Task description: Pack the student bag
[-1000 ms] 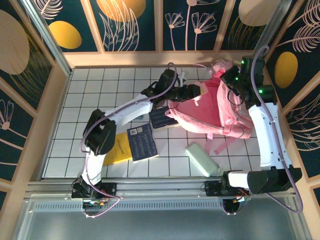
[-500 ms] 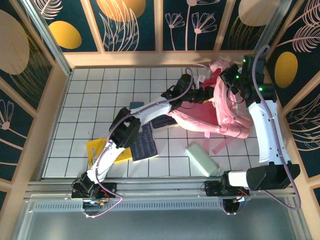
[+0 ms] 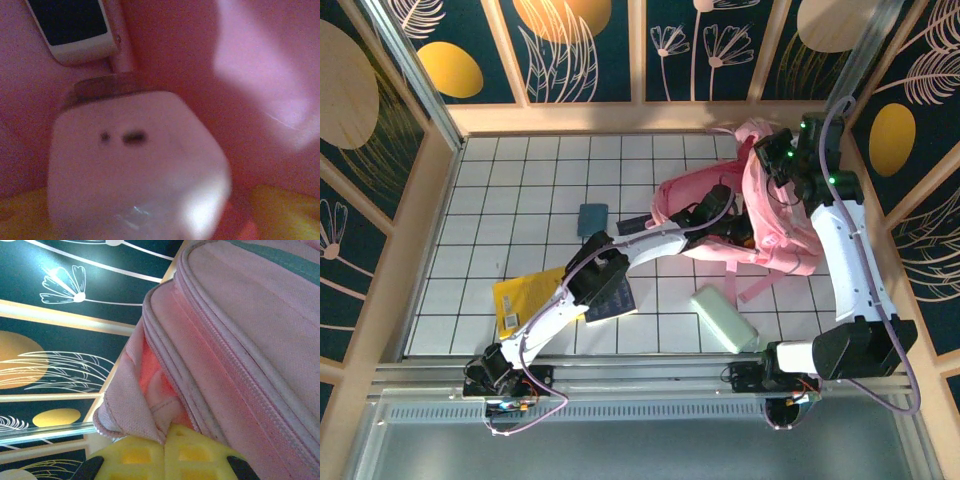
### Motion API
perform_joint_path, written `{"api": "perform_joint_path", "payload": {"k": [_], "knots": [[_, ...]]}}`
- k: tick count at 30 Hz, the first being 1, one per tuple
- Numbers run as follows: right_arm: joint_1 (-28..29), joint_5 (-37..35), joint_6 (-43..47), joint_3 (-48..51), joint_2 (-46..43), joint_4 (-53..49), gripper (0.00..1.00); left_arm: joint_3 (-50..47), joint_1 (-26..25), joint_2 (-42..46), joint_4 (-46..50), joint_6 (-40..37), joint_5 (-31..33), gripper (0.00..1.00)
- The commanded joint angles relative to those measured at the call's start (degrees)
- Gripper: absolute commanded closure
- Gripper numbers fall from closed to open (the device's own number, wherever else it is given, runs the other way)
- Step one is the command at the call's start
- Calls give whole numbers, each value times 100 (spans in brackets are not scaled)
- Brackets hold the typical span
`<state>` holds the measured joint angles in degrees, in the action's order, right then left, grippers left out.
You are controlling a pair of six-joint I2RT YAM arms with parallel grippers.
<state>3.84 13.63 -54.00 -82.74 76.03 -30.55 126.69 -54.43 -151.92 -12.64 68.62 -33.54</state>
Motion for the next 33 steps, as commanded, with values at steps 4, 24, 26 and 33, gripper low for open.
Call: {"api": "perform_joint_path", "payload": {"k": [4, 24, 26, 33], "knots": [[-30, -86, -98, 20, -140, 769, 100, 367, -23, 81, -32, -238, -3, 1], [-234, -631, 698, -117, -475, 309, 100, -2066, 350, 2959, 1212, -1908, 1068, 1], [-238, -541, 802, -56, -490, 363, 100, -2346, 388, 3342, 1404, -2162, 1201, 1], [-220, -372, 936, 16, -459, 351, 100, -2881, 557, 4289, 1920, -2957, 1414, 1]]}}
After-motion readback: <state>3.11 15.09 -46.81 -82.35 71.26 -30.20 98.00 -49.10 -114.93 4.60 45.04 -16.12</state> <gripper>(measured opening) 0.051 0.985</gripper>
